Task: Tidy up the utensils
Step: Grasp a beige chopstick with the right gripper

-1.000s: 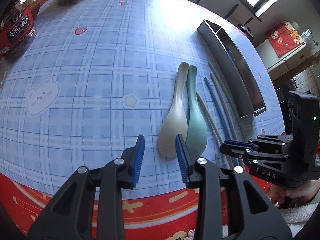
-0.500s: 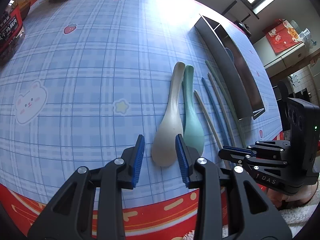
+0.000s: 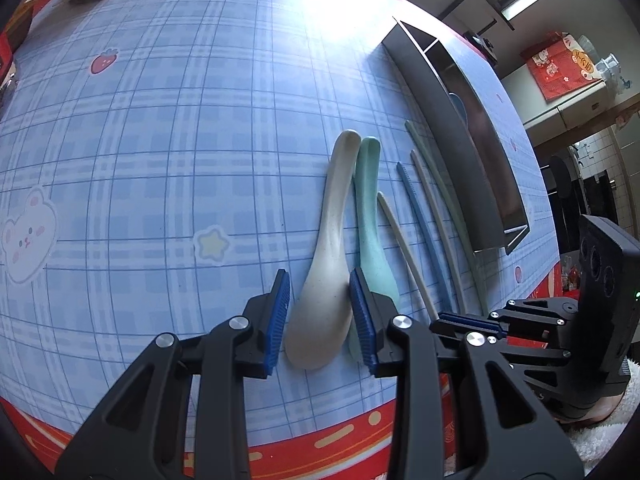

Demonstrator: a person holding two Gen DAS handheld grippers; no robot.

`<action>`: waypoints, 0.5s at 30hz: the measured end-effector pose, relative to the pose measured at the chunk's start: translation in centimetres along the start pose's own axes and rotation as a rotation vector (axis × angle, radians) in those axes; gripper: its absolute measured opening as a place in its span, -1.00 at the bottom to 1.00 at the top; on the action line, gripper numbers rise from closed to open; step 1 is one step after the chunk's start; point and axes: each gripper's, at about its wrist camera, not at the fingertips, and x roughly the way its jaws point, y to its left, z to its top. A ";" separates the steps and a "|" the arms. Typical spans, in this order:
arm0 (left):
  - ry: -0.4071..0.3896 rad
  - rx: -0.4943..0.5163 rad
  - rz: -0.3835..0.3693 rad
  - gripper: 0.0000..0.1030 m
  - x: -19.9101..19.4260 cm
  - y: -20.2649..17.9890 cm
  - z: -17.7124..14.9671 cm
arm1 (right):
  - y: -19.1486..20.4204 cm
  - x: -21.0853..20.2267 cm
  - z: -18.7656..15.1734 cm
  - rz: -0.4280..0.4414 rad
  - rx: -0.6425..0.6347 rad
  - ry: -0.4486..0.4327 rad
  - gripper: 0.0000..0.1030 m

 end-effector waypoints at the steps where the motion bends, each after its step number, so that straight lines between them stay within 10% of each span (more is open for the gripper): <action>1: 0.005 0.005 0.004 -0.37 0.1 -0.2 -0.1 | 0.0 0.0 0.0 0.001 0.000 -0.001 -0.88; 15: 0.031 -0.122 -0.152 -0.55 -0.1 0.7 -1.2 | -0.1 0.0 0.0 0.012 0.001 -0.005 -0.88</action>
